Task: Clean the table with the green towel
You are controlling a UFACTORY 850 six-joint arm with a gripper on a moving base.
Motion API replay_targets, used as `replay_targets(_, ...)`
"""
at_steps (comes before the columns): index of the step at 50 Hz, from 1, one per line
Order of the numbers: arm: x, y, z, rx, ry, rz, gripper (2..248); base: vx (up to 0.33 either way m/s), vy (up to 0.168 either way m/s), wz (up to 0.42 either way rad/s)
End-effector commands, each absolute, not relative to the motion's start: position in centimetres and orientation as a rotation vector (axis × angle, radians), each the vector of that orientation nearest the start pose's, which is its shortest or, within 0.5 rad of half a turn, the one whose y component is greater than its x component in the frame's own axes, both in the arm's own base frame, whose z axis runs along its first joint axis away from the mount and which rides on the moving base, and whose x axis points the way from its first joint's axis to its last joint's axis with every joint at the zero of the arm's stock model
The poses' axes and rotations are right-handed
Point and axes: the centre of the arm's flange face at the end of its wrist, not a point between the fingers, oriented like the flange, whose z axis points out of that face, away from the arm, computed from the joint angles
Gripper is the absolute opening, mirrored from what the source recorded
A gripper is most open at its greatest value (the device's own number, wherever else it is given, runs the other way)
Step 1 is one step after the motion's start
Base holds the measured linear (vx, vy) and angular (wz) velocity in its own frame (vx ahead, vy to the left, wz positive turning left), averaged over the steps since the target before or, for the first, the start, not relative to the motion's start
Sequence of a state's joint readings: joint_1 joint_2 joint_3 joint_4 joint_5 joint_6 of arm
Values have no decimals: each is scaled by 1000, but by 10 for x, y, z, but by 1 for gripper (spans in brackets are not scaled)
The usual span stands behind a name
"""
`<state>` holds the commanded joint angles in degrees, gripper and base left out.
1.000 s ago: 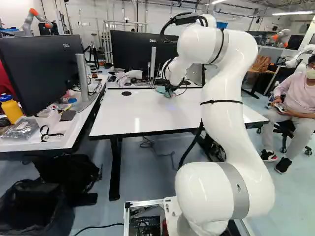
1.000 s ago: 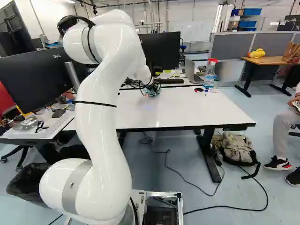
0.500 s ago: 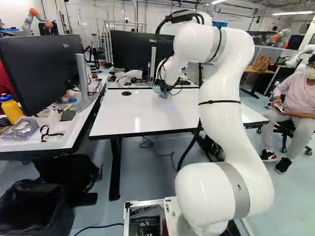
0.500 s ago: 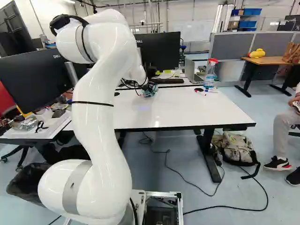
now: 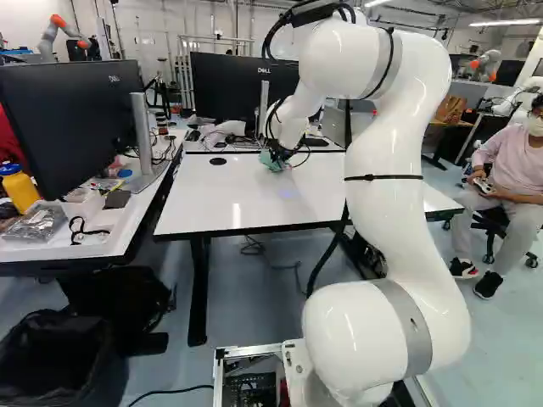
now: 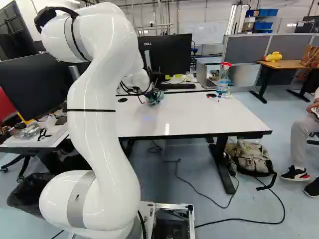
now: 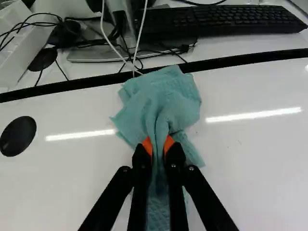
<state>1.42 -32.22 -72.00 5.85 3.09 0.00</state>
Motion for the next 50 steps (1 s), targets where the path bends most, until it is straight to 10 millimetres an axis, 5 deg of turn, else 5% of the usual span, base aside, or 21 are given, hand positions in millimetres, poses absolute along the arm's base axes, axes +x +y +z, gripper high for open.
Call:
replay_targets(25,611,22,401,-2902,97,-1081,45,0,0,0)
replay_targets(50,577,-6,404,-2927,167,-1055,45,0,0,0)
